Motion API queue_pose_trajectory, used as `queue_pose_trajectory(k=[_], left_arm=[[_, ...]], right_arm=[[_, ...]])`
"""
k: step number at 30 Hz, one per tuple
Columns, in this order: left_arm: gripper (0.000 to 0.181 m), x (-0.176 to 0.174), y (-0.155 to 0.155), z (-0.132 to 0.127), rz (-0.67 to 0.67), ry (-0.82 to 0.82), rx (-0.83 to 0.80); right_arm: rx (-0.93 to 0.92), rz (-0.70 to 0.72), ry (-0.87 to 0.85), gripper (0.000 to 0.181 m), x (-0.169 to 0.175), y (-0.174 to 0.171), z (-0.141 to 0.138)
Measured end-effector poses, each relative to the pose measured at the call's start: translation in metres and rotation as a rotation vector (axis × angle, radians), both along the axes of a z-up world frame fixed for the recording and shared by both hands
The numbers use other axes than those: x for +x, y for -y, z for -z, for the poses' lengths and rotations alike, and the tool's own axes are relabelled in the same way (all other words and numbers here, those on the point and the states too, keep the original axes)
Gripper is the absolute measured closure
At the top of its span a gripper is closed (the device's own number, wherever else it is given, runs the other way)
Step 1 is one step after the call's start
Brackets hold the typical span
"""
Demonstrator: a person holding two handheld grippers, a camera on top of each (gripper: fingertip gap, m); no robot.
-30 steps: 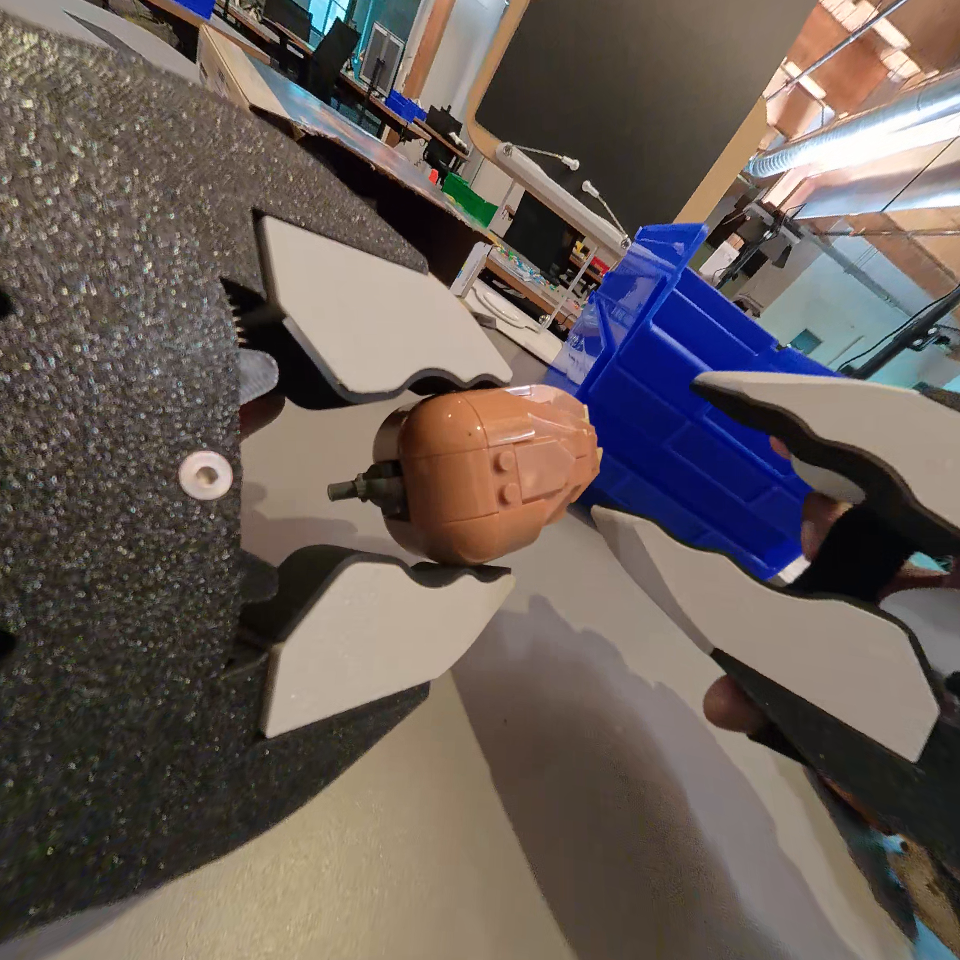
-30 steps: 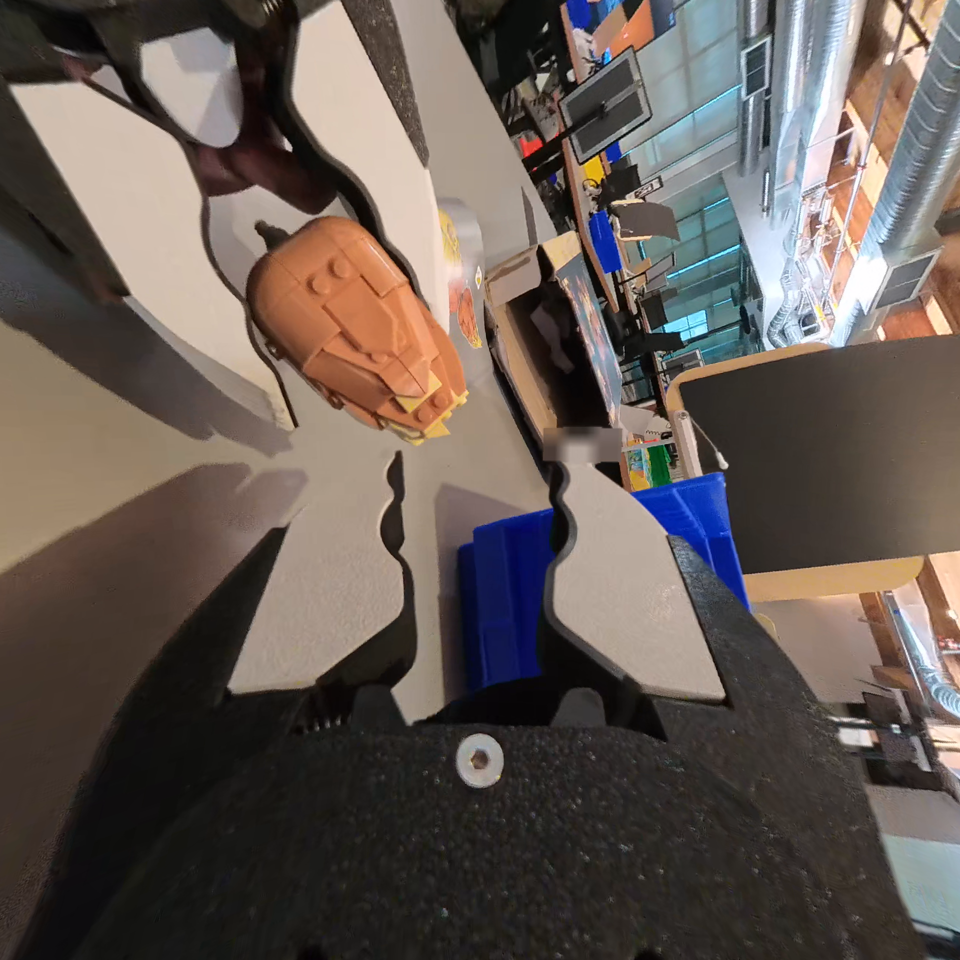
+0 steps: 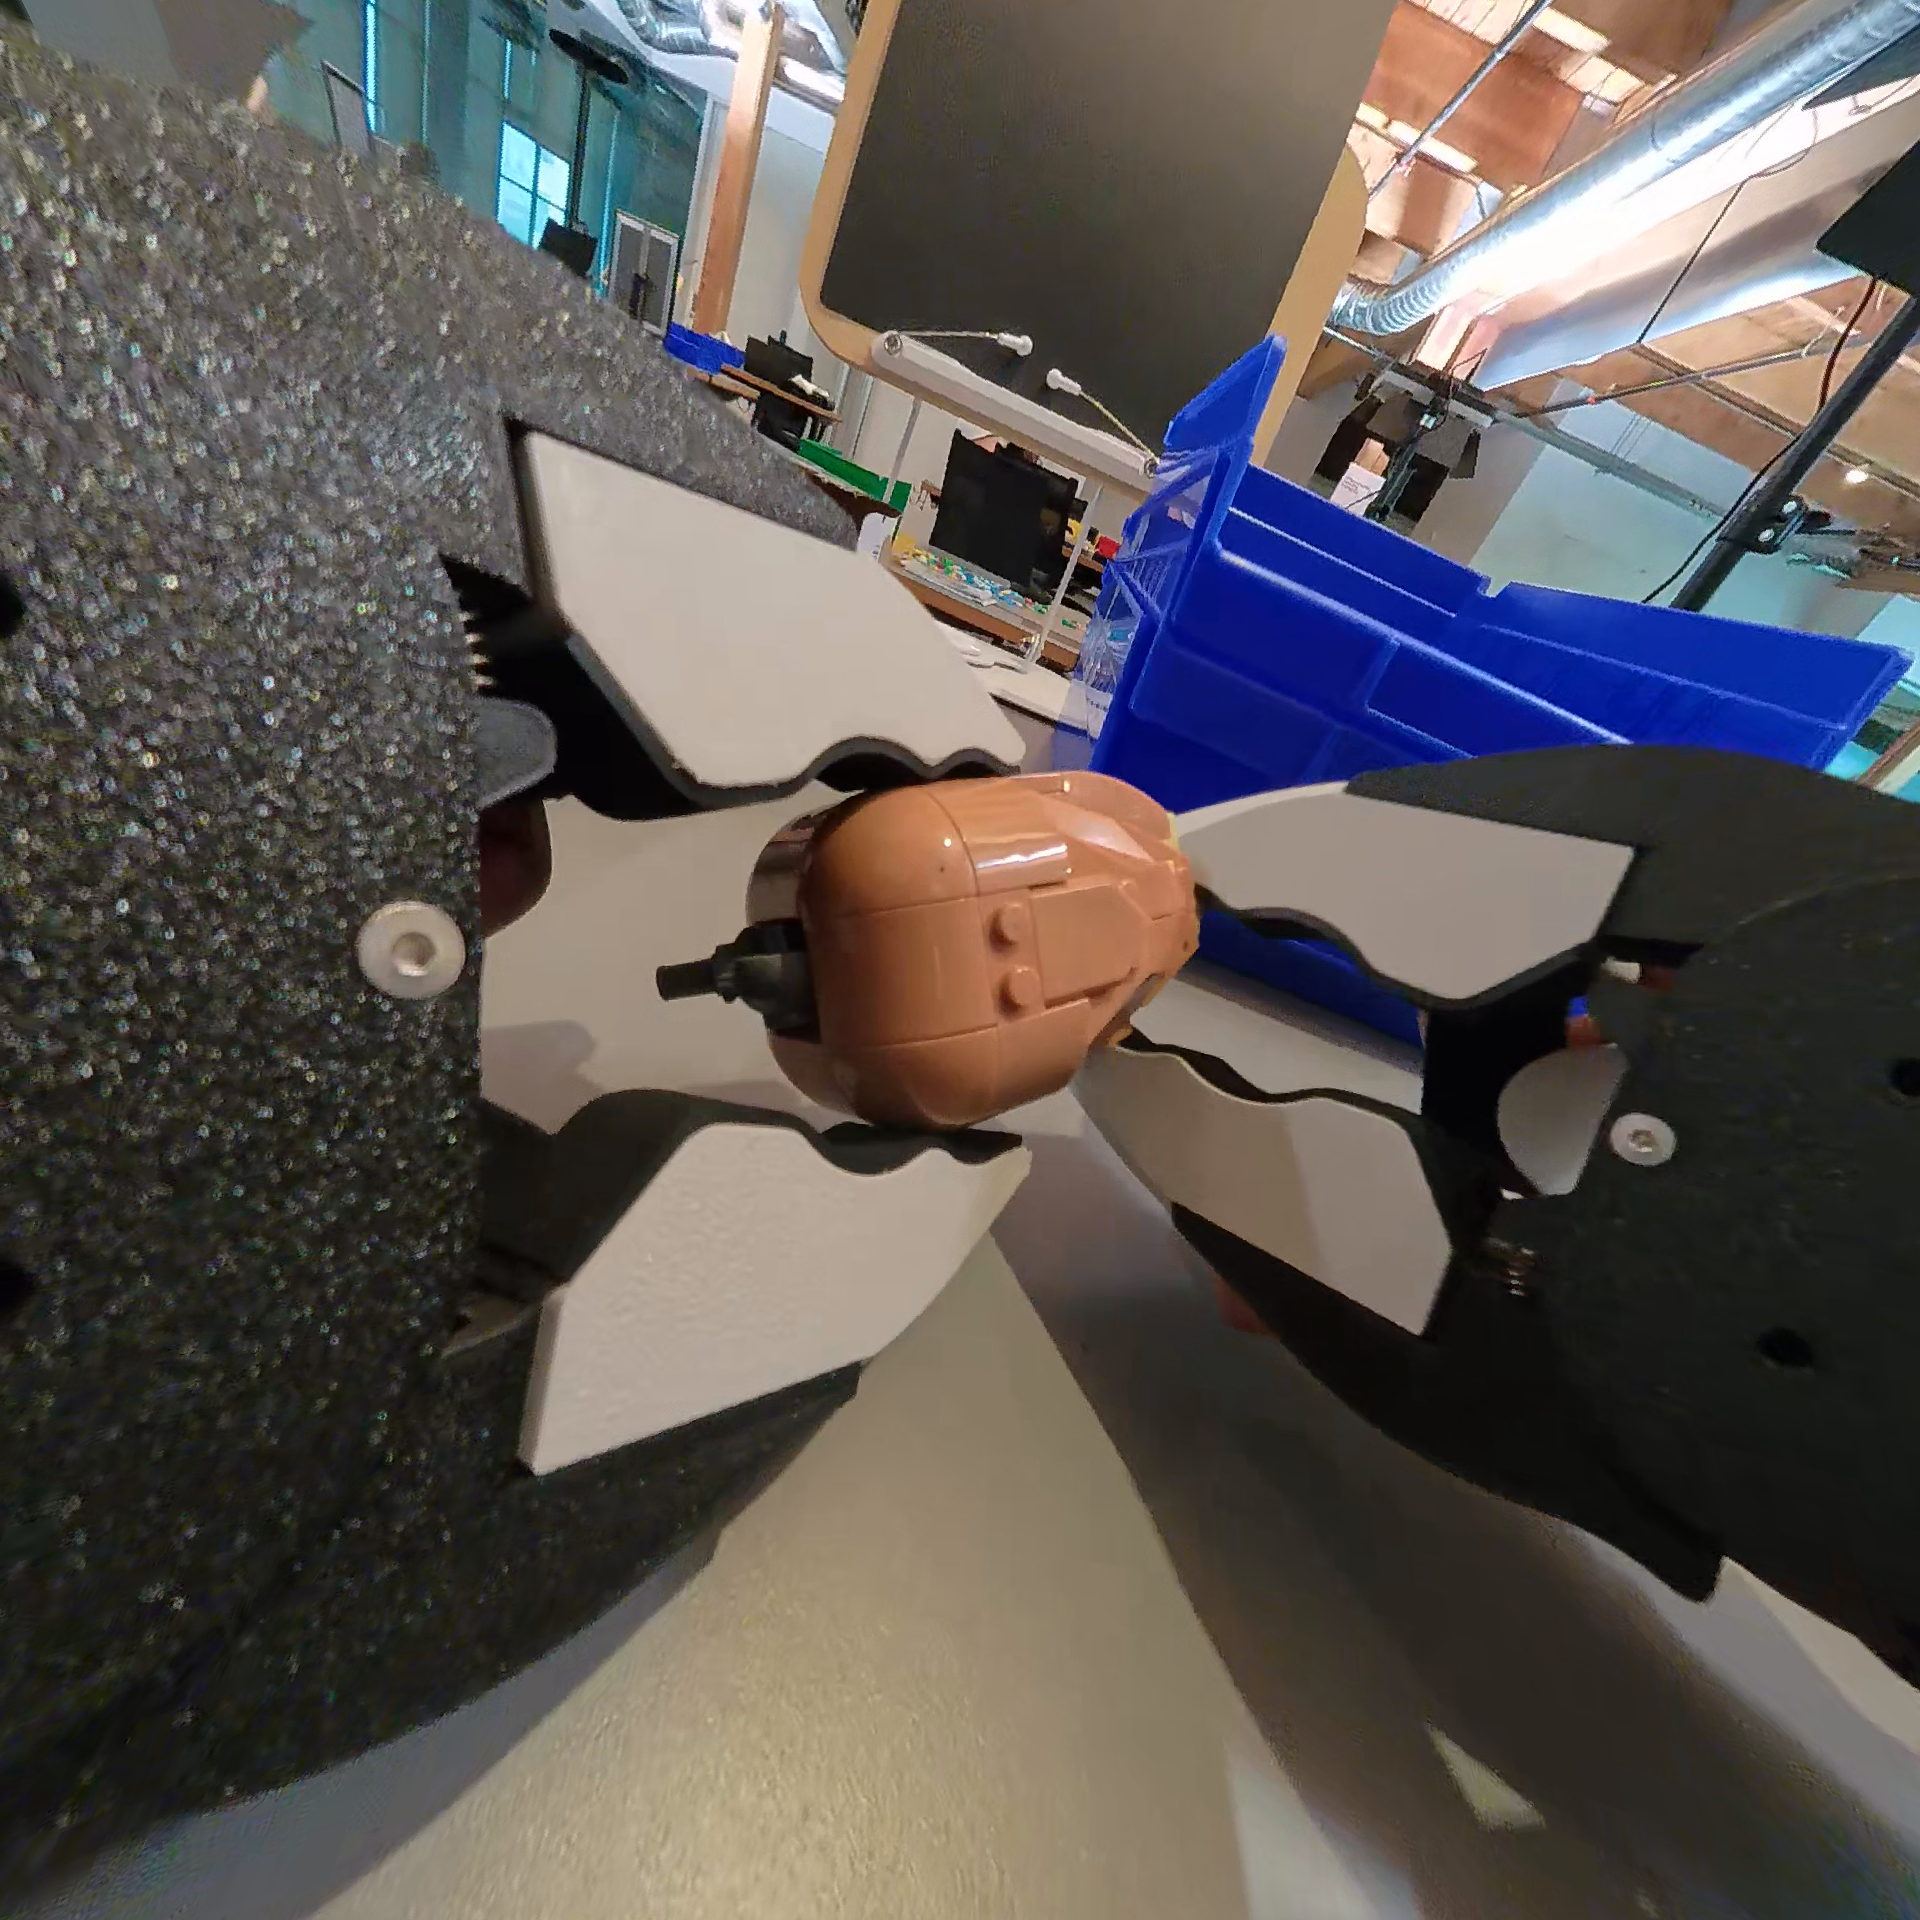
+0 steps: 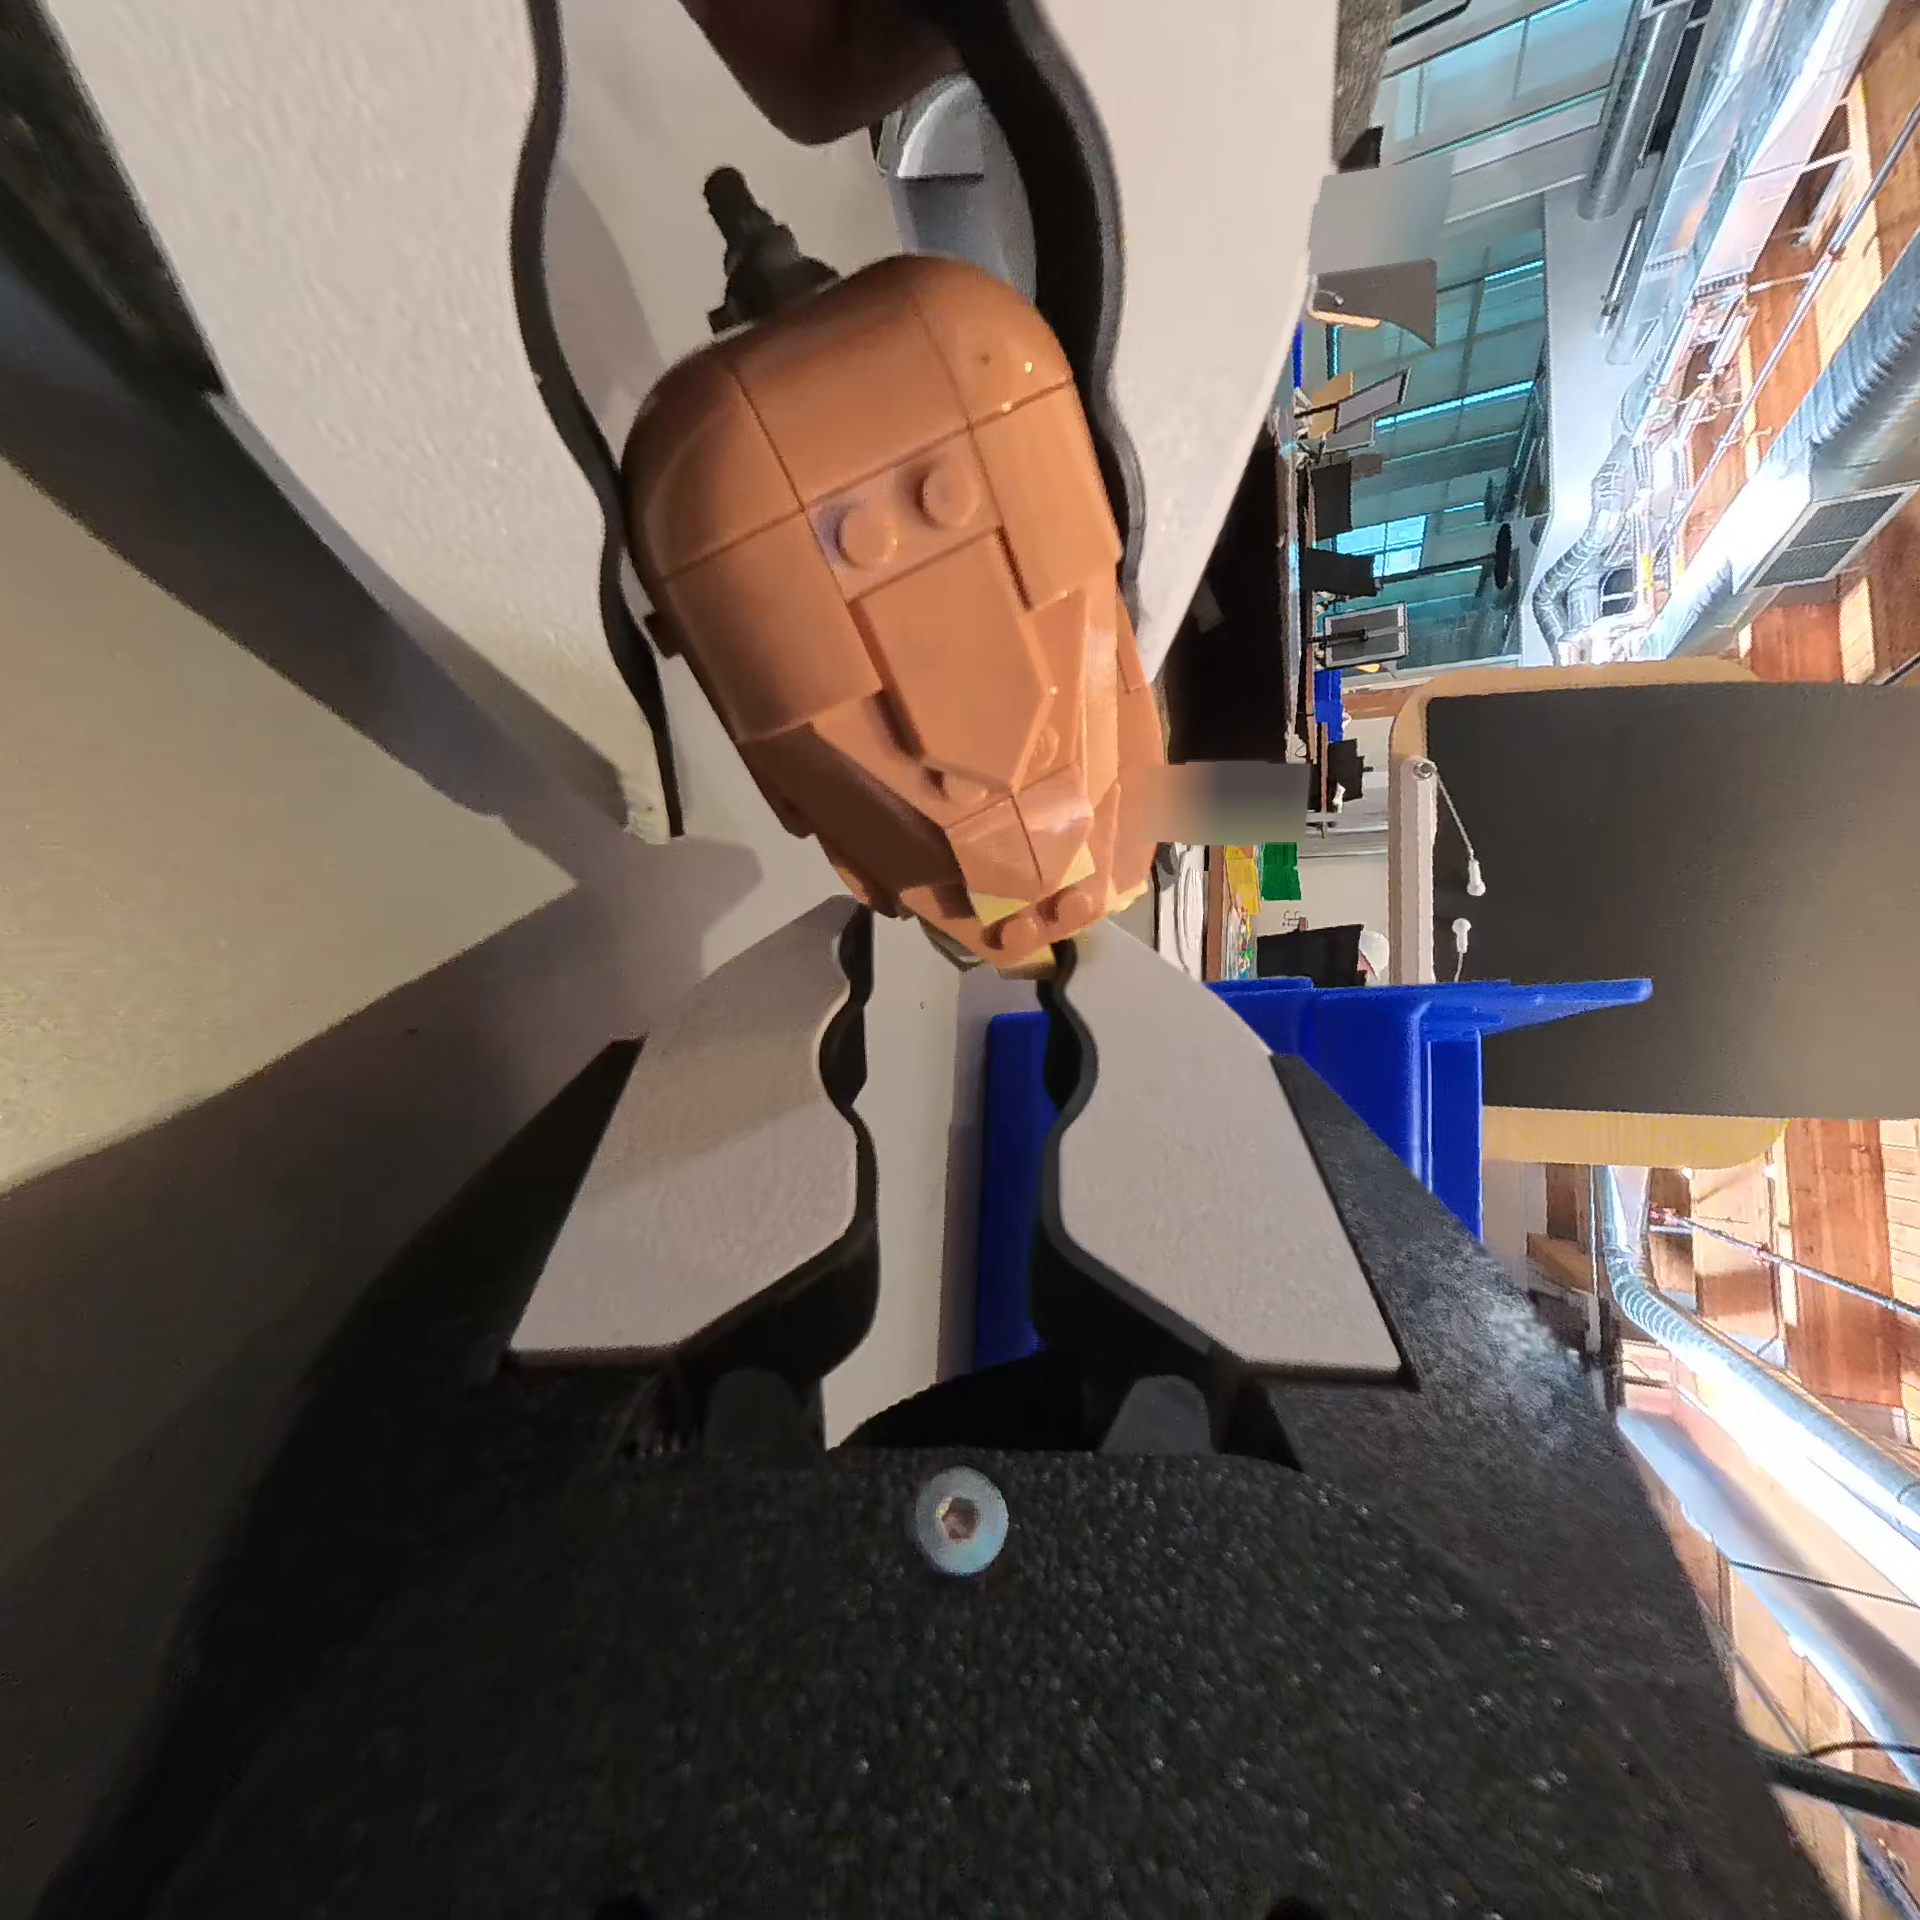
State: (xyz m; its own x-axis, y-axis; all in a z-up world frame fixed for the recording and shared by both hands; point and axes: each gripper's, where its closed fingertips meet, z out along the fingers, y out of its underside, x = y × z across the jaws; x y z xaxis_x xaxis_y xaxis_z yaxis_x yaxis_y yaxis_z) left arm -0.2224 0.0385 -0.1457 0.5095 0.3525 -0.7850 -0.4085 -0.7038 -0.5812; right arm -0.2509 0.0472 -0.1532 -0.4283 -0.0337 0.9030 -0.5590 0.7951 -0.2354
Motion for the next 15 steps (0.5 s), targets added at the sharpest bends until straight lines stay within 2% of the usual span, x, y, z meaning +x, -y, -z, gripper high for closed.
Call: queue_pose_trajectory(k=[4,15], left_arm=[[0.118,0.001,-0.001,0.003,0.003,0.014,-0.007],[0.118,0.003,-0.002,0.015,0.013,0.155,0.017]], right_arm=[[-0.01,0.019,-0.003,0.164,-0.002,-0.001,-0.001],[0.032,0.075,0.03,0.169,-0.006,-0.003,0.014]])
